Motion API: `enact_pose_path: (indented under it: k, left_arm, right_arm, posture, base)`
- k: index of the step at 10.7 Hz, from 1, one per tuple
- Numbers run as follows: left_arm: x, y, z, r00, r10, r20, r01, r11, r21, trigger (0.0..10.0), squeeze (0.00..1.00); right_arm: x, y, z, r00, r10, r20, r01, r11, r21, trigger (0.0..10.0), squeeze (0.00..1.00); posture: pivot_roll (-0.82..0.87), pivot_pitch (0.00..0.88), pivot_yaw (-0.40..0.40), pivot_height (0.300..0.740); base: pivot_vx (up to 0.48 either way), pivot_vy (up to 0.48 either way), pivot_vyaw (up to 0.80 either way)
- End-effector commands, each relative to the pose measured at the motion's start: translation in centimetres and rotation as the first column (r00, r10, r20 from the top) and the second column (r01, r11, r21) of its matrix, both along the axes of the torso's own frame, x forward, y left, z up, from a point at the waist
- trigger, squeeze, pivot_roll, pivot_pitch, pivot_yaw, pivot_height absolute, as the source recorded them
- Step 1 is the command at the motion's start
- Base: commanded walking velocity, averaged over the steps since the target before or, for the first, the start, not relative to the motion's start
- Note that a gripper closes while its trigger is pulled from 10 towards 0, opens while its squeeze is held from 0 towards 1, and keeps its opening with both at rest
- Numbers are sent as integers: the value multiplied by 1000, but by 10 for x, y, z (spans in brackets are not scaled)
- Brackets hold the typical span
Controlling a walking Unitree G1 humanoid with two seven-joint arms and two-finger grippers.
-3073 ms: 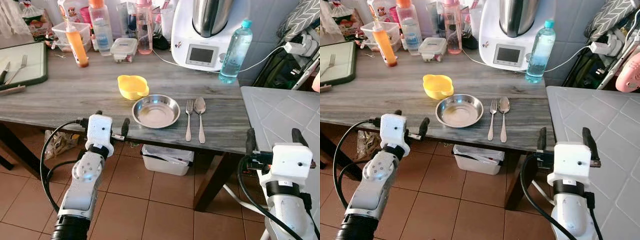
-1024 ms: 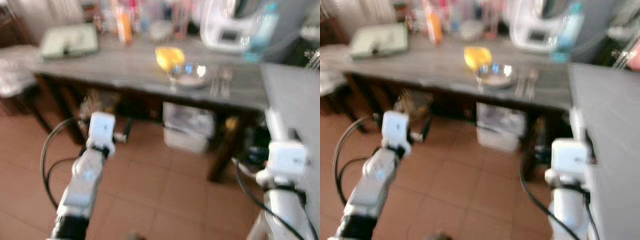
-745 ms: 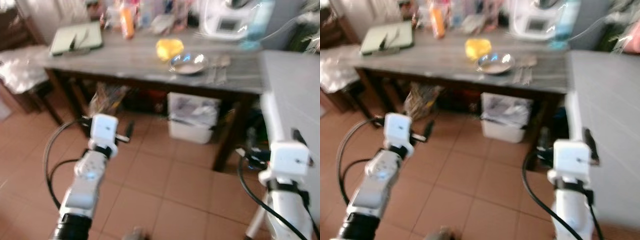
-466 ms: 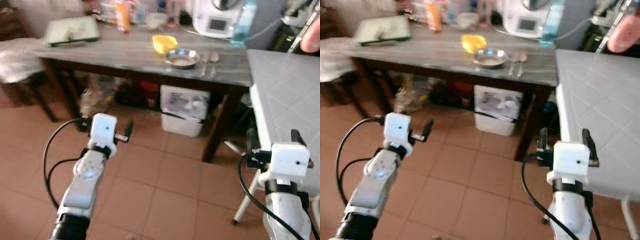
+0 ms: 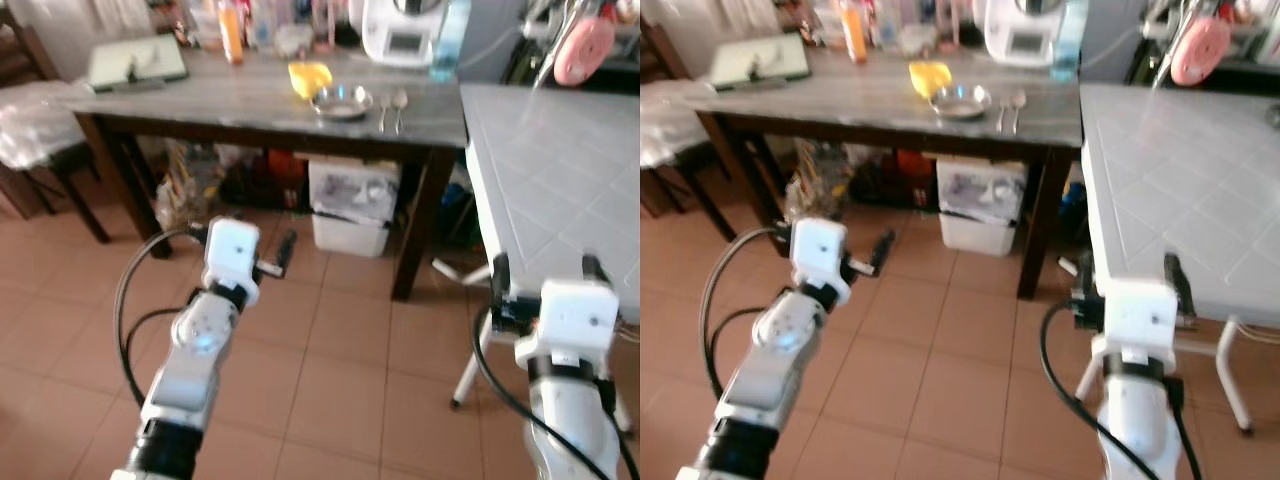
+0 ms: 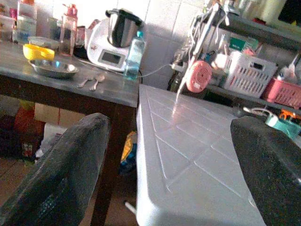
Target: Setting the table
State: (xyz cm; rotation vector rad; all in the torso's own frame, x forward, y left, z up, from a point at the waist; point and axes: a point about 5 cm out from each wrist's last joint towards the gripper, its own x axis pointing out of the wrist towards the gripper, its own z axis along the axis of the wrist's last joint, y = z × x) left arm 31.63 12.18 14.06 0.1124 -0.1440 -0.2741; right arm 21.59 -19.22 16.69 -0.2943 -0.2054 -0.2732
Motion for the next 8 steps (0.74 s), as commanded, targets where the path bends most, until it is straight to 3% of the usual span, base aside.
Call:
enact_pose_path:
  k: [1, 6, 8]
  left_arm:
    - [2, -2, 4, 1000, -15, 13, 15, 1000, 1, 10000, 0]
    - [1, -12, 1, 996, -87, 5, 87, 996, -11, 10000, 0]
    - [1, -16, -1, 994, -108, -3, 108, 994, -26, 10000, 0]
  right_arm:
    - [-2, -2, 1, 1000, -10, -5, 10, 1000, 0, 10000, 192]
    - [-3, -3, 4, 1000, -16, 7, 16, 1000, -18, 10000, 192]
    - [-3, -7, 8, 1000, -22, 19, 23, 999, -35, 10000, 196]
  posture:
    - [74, 111, 33, 740]
    - [50, 110, 49, 740]
    - [36, 114, 44, 740]
  base:
    - [0, 0, -444]
    - [0, 0, -80]
    - [0, -285, 0]
